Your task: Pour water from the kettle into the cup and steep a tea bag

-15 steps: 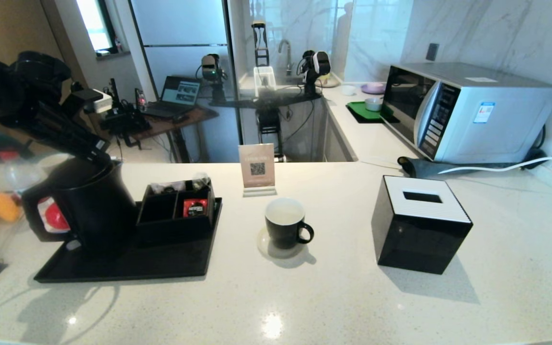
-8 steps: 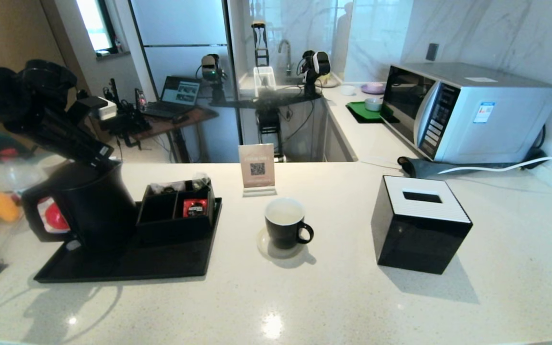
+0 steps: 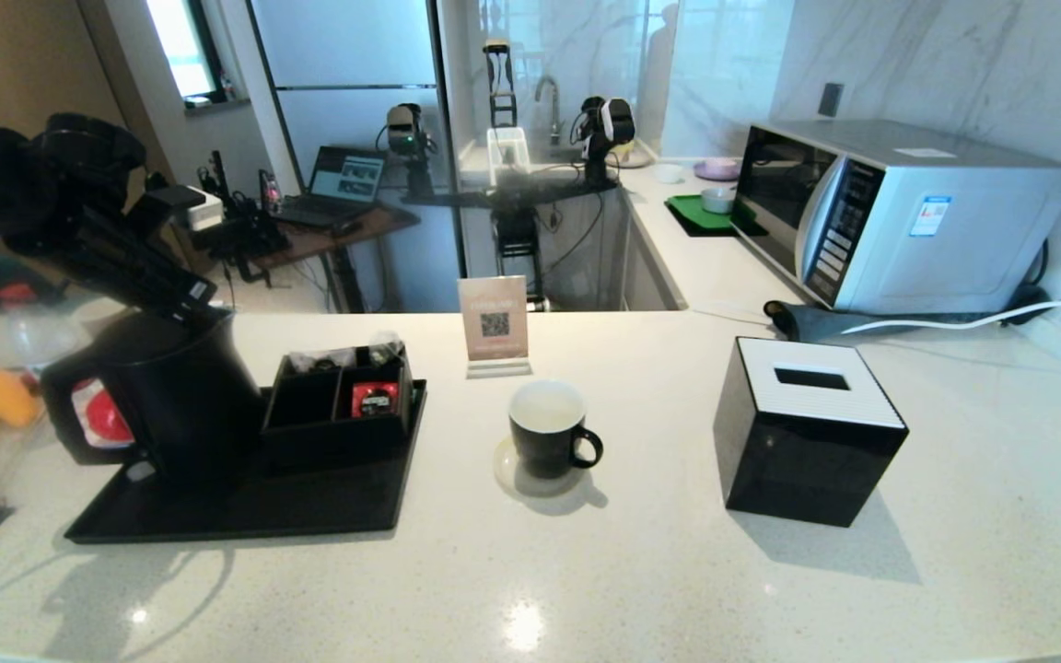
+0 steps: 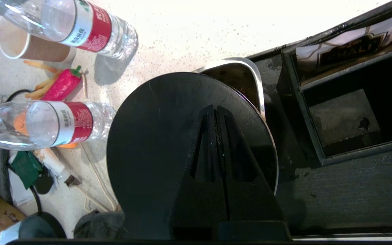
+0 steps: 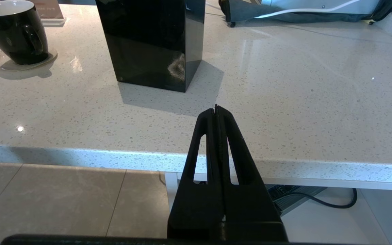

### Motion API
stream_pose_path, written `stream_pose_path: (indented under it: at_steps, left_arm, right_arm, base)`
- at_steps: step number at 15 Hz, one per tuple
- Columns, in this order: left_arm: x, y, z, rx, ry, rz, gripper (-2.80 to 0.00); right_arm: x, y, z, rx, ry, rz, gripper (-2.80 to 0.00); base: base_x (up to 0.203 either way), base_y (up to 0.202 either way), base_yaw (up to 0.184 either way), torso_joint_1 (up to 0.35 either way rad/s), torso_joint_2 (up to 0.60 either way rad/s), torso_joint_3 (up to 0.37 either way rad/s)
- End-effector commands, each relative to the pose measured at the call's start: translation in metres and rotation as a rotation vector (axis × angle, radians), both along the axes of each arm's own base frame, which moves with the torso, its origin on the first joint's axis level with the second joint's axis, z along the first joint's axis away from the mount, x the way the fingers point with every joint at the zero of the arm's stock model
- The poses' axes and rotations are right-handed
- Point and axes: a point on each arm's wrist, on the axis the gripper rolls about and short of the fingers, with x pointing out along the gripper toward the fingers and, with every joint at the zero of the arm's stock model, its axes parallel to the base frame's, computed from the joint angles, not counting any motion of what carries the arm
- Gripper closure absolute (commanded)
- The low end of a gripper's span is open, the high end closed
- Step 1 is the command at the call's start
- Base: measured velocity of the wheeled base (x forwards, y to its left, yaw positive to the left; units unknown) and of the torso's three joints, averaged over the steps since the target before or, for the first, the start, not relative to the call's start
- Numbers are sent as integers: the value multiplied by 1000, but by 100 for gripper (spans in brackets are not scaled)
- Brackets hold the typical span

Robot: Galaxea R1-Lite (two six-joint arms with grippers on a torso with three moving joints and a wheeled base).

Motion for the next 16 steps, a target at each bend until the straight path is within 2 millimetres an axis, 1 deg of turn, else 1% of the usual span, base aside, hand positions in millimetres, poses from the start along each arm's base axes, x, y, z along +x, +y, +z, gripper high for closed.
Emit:
stream_pose_path:
  at_steps: [1,4,5,7,8,9,10,12,14,16]
  left_arm:
    - [-11,-1,21,13,-60,3,0]
    - [-37,-5,55,24,-153,14,0]
    - [-49,-7,69,19,-194,25,0]
    - [-79,-13,96,-8,-280,53,0]
    - [-96,-17,107,-22,-314,65,0]
    - [-114,-20,113,-39,-333,78,0]
    - [-132,-25,112,-66,-331,95,0]
    - [-164,-32,97,-133,-288,139,0]
    - [-196,-38,73,-188,-233,185,0]
    - [-217,-40,40,-214,-183,219,0]
  right_arm:
    - [0,0,0,-1,2,1,0]
    - [0,0,0,-1,2,1,0]
    - [0,0,0,-1,2,1,0]
    - [0,0,0,-1,2,1,0]
    - [0,0,0,-1,0,1,0]
    - [0,0,0,-1,2,1,0]
    - [0,0,0,-1,2,1,0]
    - [0,0,0,-1,2,1,0]
    - [0,0,0,-1,2,1,0]
    - [0,0,0,-1,0,1,0]
  base:
    - [0,0,0,0,0,0]
    - [0,0,0,0,0,0]
    - [0,0,0,0,0,0]
    - [0,0,0,0,0,0]
    - [0,0,0,0,0,0]
    - [0,0,0,0,0,0]
    - [0,0,0,0,0,0]
    - [0,0,0,0,0,0]
    - [0,0,0,0,0,0]
    - [0,0,0,0,0,0]
